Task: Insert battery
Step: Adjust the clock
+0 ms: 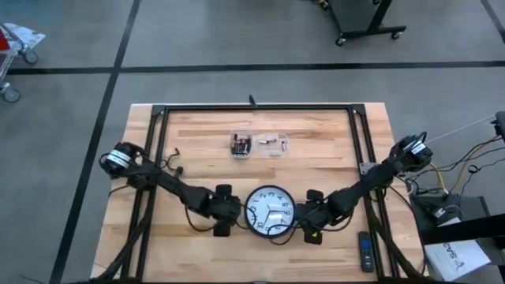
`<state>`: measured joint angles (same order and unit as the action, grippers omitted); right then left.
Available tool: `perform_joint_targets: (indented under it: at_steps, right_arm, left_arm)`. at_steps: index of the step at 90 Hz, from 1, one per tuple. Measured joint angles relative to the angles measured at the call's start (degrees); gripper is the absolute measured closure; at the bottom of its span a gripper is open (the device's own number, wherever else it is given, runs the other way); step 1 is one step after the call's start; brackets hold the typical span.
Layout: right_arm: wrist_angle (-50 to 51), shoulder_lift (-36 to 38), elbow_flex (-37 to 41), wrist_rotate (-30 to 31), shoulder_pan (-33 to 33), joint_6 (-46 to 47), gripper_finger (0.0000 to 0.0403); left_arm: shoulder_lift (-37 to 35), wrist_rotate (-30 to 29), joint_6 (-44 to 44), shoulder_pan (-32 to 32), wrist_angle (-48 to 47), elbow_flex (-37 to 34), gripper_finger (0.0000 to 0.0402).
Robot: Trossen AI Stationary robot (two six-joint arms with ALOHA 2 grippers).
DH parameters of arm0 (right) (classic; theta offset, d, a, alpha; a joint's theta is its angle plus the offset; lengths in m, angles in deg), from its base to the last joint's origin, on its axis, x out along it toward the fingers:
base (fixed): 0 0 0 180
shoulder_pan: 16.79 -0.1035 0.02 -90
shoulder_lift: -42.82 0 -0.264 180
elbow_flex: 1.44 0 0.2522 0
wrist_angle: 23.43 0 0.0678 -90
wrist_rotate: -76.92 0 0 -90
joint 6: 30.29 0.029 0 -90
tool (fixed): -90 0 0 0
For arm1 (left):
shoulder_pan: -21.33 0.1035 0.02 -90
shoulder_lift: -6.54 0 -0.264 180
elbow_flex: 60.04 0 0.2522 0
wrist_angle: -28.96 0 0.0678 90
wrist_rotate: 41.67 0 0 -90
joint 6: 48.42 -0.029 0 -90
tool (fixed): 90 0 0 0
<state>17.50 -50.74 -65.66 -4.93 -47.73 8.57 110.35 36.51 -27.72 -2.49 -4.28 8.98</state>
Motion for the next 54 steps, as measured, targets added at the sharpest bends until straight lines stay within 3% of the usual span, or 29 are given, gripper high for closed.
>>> perform_joint_targets:
  at_steps: [26, 54]
  right_arm:
    - [-7.81, -5.33, 0.05, 4.6, 0.03, -2.96, 0.0209]
    - [-8.28, -4.0, -0.48, 7.39, 0.23, -2.87, 0.0185]
  left_arm:
    - [-0.52, 0.65, 0.57, 0.01, 3.86, -0.54, 0.0201]
    - [-0.59, 0.64, -0.67, 0.07, 3.41, -0.5, 0.0205]
